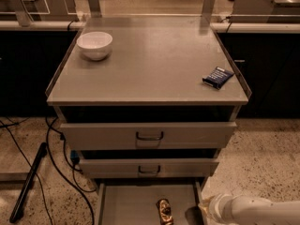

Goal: Pick orange can from bottom drawer and place on counter

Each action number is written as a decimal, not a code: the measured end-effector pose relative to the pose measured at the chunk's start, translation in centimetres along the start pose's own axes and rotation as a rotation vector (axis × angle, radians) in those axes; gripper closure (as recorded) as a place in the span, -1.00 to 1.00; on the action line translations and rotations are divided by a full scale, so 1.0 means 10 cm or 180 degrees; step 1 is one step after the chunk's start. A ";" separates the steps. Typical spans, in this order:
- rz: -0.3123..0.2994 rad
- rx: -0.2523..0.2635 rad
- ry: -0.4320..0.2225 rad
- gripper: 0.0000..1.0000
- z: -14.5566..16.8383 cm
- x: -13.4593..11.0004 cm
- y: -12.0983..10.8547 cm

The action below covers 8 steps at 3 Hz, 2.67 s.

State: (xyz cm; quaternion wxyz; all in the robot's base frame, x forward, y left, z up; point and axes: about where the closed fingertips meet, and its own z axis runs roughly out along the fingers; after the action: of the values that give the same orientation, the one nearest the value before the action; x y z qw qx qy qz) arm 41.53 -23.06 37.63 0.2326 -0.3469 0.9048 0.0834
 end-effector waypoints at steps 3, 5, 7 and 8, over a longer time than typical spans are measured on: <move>0.0170 -0.0136 -0.0214 1.00 0.82 0.15 0.37; 0.0317 -0.0107 -0.0425 1.00 0.98 0.31 0.42; 0.0302 -0.0271 -0.0632 1.00 1.33 0.33 0.71; 0.0311 -0.0275 -0.0654 1.00 1.43 0.35 0.74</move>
Offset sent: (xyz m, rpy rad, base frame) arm -0.0014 0.0745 -0.1162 0.1382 -0.0087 -0.0200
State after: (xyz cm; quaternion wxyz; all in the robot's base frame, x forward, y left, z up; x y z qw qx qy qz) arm 39.52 -15.18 23.36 0.3045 -0.3018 0.8875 0.1687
